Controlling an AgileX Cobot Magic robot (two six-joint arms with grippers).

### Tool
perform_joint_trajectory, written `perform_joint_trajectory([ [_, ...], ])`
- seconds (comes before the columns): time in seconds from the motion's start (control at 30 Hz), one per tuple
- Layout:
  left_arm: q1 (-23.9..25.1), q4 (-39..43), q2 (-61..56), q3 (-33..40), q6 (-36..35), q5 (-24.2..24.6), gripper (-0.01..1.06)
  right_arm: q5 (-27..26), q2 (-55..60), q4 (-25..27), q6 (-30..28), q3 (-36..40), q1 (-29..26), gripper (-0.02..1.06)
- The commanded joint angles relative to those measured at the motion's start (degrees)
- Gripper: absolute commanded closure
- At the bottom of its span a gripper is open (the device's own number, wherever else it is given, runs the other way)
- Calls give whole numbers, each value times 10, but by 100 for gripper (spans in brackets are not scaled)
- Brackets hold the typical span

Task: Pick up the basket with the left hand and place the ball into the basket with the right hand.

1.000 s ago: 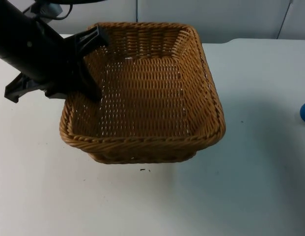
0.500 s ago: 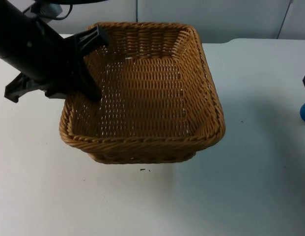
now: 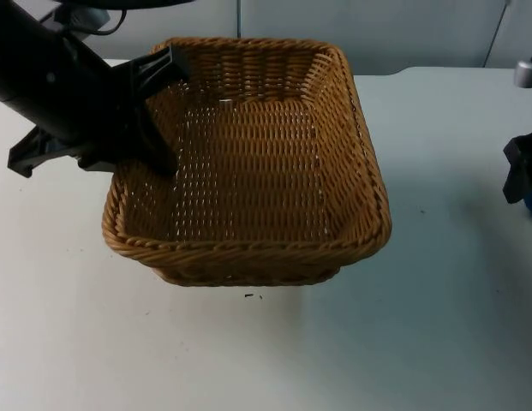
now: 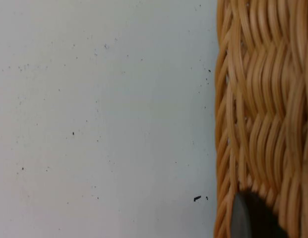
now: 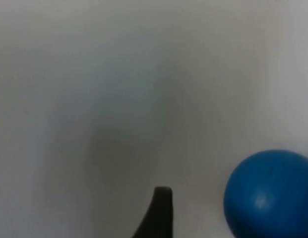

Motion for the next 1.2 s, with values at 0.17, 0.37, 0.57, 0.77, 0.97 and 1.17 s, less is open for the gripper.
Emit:
perform_joint_trajectory([
  [0.17,-1,-15,-9,0,3,4,104,-23,15,-1,-4,-9,-5,29],
  [0.37,-1,-15,-9,0,3,4,104,-35,29,-1,-4,-13,-5,33],
  [0.57,-1,-15,-9,0,3,4,104,-44,29,-1,-4,-13,-5,47],
  [0.77,-1,-16,-9,0,3,4,104,-44,29,-1,-2,-13,-5,67],
  [0.97,-1,-16,-9,0,3,5,104,-45,28,2,2,-13,-5,105],
  [1.17,-1,-16,-9,0,3,5,104,-26,-24,4,32,-17,-5,105],
])
